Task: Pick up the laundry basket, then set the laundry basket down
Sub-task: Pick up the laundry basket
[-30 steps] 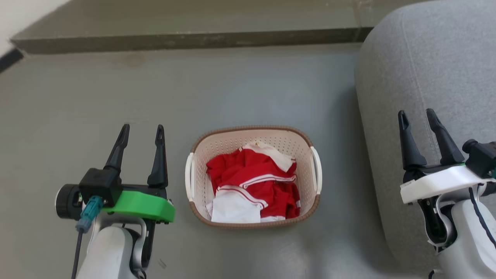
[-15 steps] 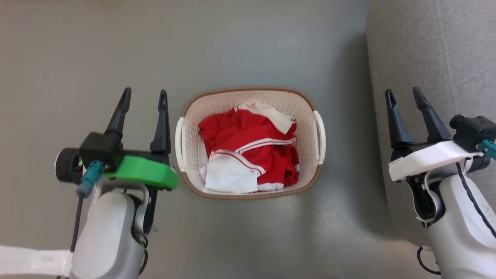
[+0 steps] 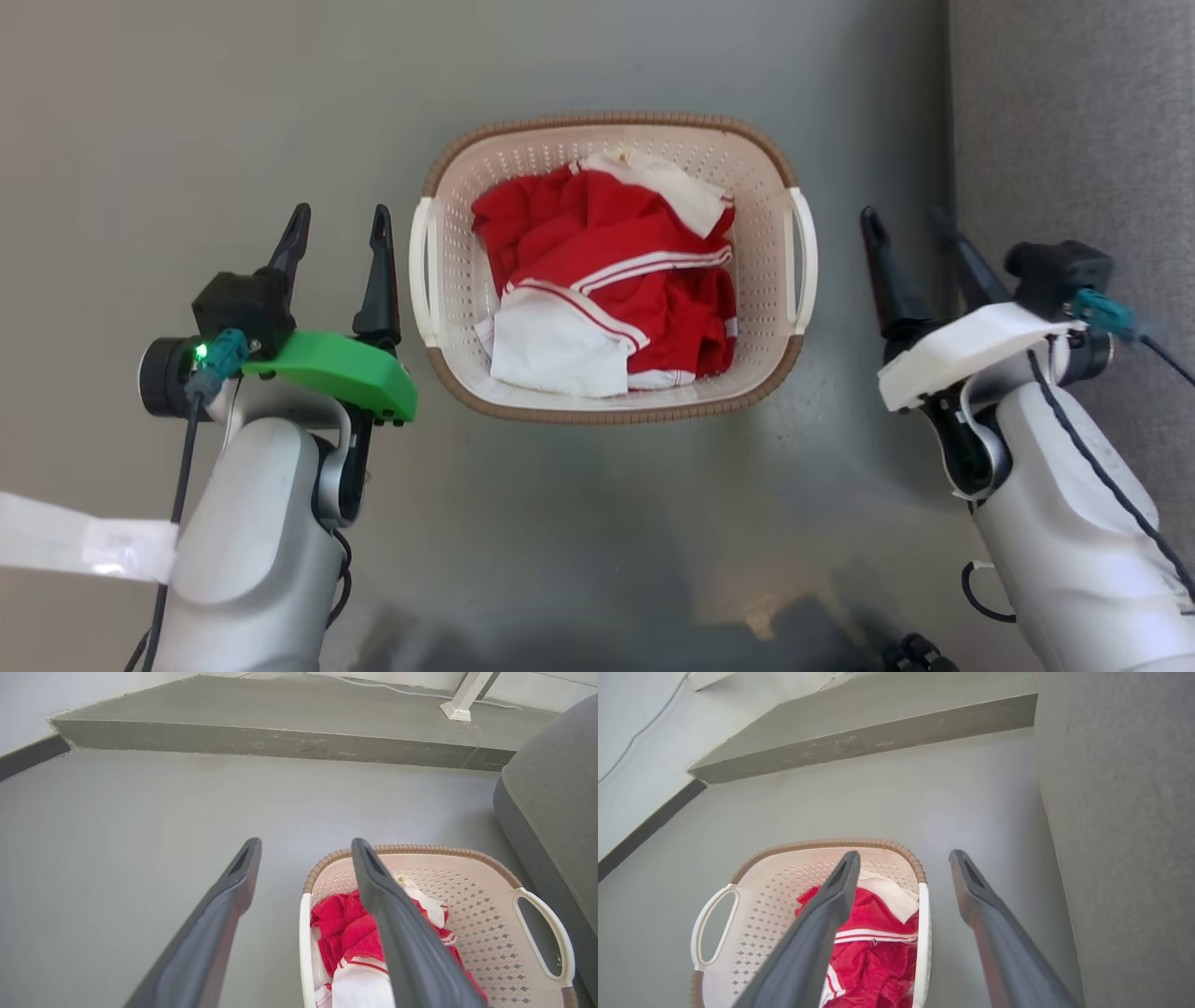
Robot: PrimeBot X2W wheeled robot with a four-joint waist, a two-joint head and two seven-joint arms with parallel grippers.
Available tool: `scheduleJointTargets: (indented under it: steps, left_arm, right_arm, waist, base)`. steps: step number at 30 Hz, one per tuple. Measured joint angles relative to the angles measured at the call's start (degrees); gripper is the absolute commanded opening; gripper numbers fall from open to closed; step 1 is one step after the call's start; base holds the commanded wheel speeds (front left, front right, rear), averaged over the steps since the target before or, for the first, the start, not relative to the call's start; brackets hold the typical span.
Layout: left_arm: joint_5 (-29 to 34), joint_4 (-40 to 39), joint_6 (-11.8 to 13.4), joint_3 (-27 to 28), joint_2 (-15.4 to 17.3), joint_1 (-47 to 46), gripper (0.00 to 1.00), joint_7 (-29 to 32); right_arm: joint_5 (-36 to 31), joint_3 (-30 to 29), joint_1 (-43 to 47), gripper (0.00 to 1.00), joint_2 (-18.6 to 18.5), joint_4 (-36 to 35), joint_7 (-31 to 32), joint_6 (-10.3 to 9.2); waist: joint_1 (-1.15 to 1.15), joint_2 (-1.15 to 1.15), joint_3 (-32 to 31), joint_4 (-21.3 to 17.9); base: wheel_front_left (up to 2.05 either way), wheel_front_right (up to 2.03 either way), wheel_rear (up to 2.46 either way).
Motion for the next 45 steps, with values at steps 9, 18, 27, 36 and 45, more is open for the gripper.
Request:
scheduleJointTargets:
  steps: [9,18,27,36,45]
  left_arm:
    - [-3.77,9.18,-2.33,-2.98,-0.15,-6.3,1.0,0.0]
    - [-5.28,16.28,-3.53,-4.42,-0.31,-13.07,1.0,0.4]
    - [-6.46,21.96,-3.97,-5.78,-0.38,-17.68,1.0,2.82]
    - [-6.82,26.99,-4.02,-7.06,-0.44,-22.29,1.0,4.54]
    - [-8.5,30.42,-4.48,-7.7,-0.48,-24.26,0.39,3.77]
  right_arm:
    - [0.6,3.15,-7.09,1.0,0.07,8.83,0.18,0.0]
    - [1.65,7.5,-13.37,1.0,0.43,14.75,0.6,0.0]
    - [2.52,11.48,-17.93,1.0,1.46,18.9,0.86,0.0]
    - [4.07,13.81,-22.26,1.0,1.7,22.37,0.85,0.0]
    - [6.94,16.25,-24.07,0.35,2.16,24.75,0.77,0.0]
  waist:
    - [0.0,0.0,6.21,-0.34]
    - [0.0,0.0,11.41,-0.92]
    - [0.0,0.0,15.63,-1.75]
    - [0.0,0.0,19.74,-2.3]
    - [0.0,0.0,21.08,-2.44]
  base:
    - [0.0,0.0,0.0]
    - [0.0,0.0,0.0]
    - [0.0,0.0,0.0]
    - [0.0,0.0,0.0]
    - [0.0,0.0,0.0]
